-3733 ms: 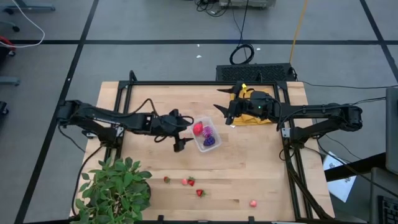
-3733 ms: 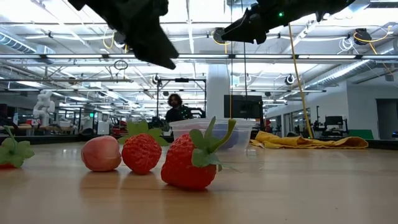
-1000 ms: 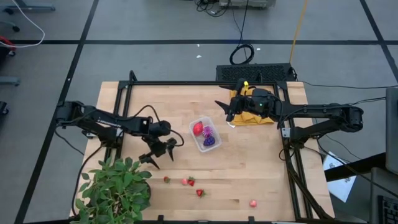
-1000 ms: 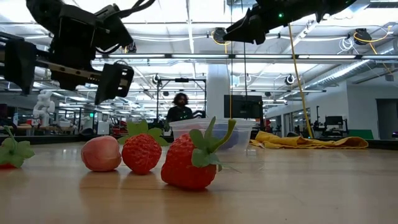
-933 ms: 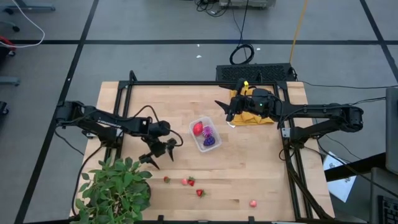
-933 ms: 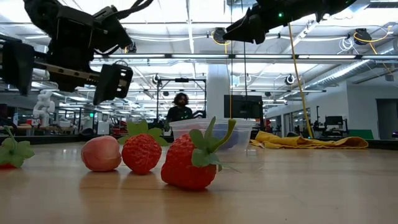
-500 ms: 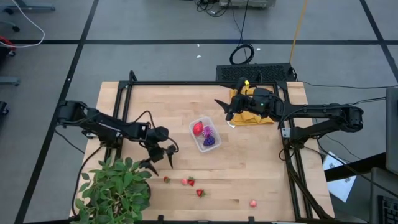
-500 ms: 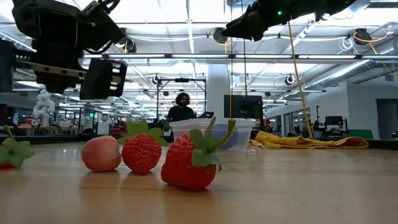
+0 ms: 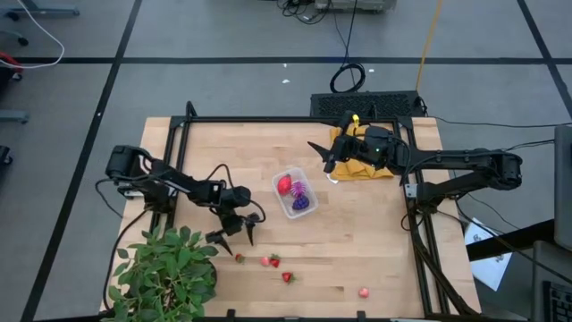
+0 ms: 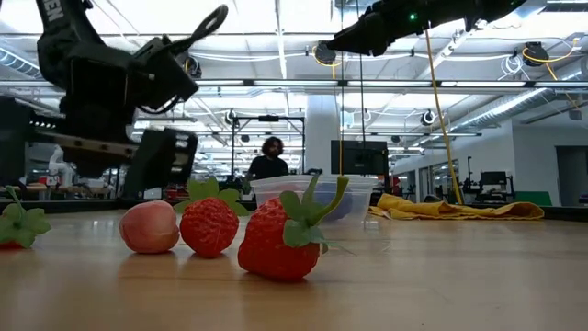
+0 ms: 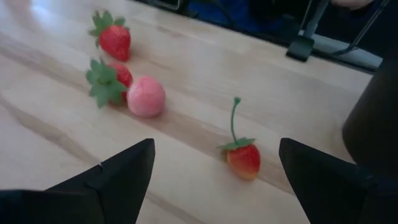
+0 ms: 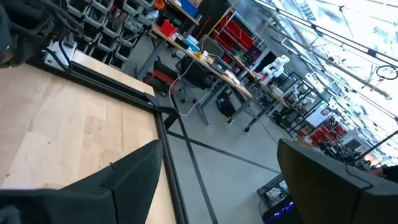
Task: Pick and placing Produce into tupperware
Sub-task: Put the top left red strawberry into the transparent container
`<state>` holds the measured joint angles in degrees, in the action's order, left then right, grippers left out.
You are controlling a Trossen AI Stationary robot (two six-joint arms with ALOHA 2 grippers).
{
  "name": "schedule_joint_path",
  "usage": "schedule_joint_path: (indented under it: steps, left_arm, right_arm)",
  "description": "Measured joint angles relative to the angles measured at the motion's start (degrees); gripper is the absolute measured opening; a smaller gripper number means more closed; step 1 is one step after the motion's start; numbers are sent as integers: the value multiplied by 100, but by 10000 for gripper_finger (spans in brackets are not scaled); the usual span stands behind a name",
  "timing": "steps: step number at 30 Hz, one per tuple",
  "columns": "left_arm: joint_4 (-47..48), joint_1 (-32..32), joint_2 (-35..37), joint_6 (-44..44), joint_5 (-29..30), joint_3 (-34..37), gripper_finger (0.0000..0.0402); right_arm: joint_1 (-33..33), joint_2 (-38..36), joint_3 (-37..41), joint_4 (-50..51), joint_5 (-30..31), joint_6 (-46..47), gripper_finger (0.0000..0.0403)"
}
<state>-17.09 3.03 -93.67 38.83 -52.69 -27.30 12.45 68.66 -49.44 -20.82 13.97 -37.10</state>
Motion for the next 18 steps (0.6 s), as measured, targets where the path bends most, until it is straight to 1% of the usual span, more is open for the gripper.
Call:
schedule_joint_path:
  steps: [4, 8, 18]
  left_arm:
    - [-144, 28, -166, 164, -138, 2, 351]
    - [-125, 55, -243, 274, -123, 9, 351]
    - [-107, 117, -249, 555, -232, 10, 351]
  right_arm:
    - [0, 0, 0, -7, 1, 2, 307]
    - [0, 0, 1, -8, 1, 46, 307]
    - [0, 0, 1, -17, 1, 92, 307]
